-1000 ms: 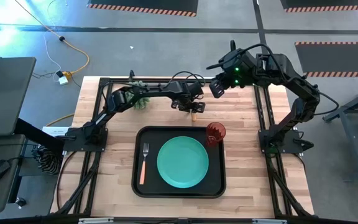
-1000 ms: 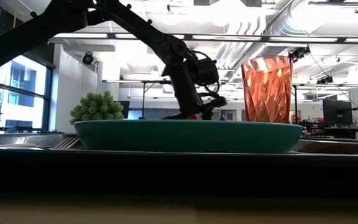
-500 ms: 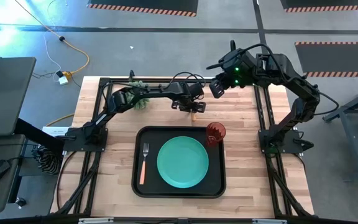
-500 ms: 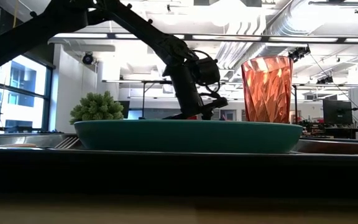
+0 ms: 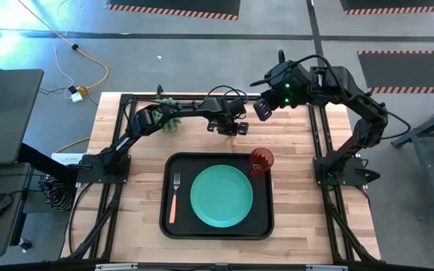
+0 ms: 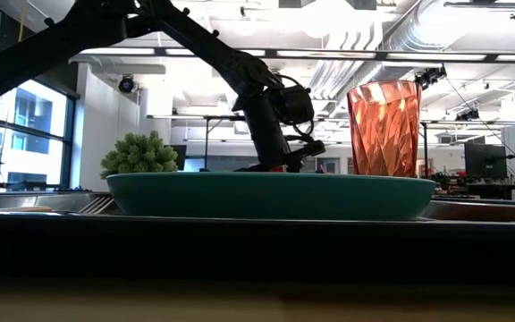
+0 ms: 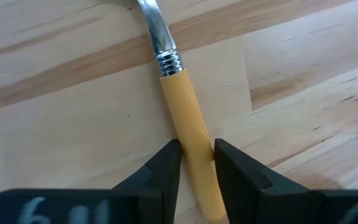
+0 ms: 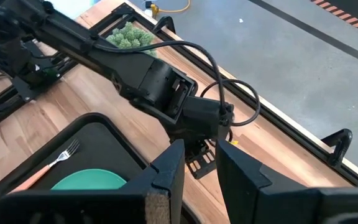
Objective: Pick and place plate/cup/fork/spoon on tray
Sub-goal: Put the yellow spoon on the black tray between the orange fork and blue plate
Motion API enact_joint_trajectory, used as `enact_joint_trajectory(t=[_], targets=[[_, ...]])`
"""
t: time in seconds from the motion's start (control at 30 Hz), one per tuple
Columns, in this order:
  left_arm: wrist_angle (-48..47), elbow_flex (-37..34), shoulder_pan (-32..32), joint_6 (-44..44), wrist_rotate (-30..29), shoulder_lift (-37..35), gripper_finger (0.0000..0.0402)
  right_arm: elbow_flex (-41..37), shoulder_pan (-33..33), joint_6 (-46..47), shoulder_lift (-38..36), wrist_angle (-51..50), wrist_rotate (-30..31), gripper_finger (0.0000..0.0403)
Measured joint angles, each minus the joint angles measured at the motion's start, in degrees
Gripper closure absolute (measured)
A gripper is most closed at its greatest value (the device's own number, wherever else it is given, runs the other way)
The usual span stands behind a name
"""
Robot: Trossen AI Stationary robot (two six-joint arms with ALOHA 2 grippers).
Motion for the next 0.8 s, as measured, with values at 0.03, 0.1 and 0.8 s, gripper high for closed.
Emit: enact_joint_trajectory(t=[0.03,0.1,0.8], targets=[[-0.1,0.0,0.0,0.3,0.0,0.0,0.0321,0.0,0.2,0.0,0.0,0.0,0.0,0.032],[-0.2,0.0,0.0,1.0,0.0,0.0,0.0336,0.0,0.6,0.0,0.0,0.0,0.3,0.032],[0.1,-0.1,0.4,7.2,2.5,-0.4,0.0359,0.0,1.1,0.0,0.0,0.0,0.7,0.032]])
